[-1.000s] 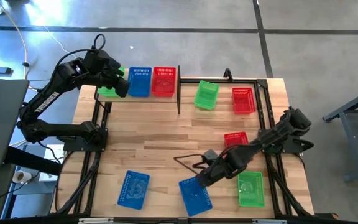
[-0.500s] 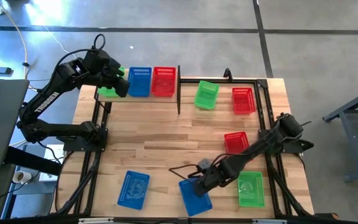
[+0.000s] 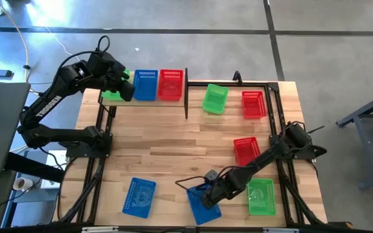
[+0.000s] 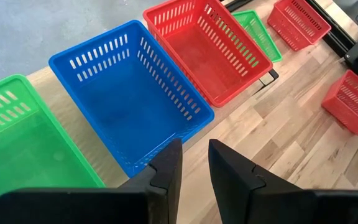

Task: Stack baskets on shelf by color
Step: Stack the right blue bin on top of the blue bin on the shelf

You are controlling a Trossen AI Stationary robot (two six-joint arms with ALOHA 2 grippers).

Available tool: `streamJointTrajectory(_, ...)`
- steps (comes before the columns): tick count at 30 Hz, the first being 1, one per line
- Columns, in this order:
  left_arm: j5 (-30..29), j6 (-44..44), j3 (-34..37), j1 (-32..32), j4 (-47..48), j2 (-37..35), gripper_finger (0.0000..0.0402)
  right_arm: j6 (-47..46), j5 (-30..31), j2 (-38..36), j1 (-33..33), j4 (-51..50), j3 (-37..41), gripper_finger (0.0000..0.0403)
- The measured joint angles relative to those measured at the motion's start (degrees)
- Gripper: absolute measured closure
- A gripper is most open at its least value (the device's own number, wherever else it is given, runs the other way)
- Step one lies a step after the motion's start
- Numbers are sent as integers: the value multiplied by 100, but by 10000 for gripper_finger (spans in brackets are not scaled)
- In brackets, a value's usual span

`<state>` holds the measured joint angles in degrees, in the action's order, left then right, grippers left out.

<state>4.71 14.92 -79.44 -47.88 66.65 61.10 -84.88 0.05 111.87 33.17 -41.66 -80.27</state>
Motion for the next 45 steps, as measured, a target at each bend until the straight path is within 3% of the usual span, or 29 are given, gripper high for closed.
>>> streamJointTrajectory(7,0,11,0,0,0,0,330,-7,35,0,-72,-3,0,395)
streamJointTrajectory(16,0,11,0,-2,-2,0,330,-59,64,-83,-327,-10,0,399)
streamJointTrajectory(28,2,337,0,-2,-12,0,330,-129,1010,-606,-1175,417,0,402)
streamJointTrajectory(35,4,337,0,-2,-39,0,330,391,1442,-861,-1714,704,-56,402)
streamJointTrajectory(45,11,253,0,-4,-39,2,330,1529,2033,-859,-2588,326,-1069,403)
